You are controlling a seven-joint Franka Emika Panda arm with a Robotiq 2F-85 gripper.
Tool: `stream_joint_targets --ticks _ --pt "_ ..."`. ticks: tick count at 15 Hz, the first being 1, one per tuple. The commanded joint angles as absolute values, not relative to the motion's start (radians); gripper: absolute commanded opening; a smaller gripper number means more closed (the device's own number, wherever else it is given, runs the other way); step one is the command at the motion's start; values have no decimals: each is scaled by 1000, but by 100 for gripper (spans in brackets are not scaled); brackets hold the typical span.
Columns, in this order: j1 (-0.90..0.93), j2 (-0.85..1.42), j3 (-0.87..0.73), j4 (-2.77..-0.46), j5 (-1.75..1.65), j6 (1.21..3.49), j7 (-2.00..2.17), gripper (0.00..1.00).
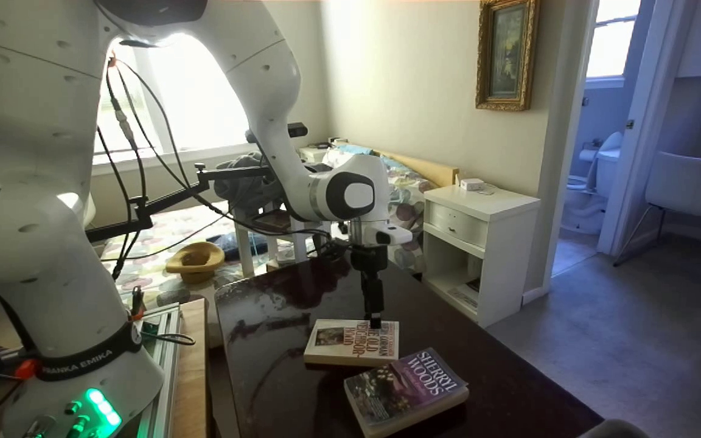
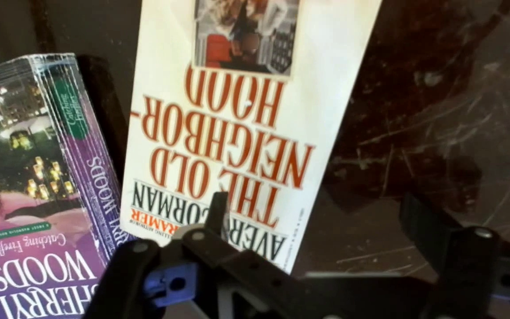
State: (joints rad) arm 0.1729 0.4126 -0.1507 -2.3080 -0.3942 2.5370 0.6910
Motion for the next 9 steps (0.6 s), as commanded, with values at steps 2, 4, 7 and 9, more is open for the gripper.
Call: stream_joint_targets --ticks 2,4,7,9 --pt "180 312 -105 -2382 -359 2453 618 100" --pt "171 295 -78 -2397 -348 2417 577 100" --pt "176 272 -56 -2423 -370 2386 539 100" --pt "180 262 -47 -2442 -397 2391 503 100"
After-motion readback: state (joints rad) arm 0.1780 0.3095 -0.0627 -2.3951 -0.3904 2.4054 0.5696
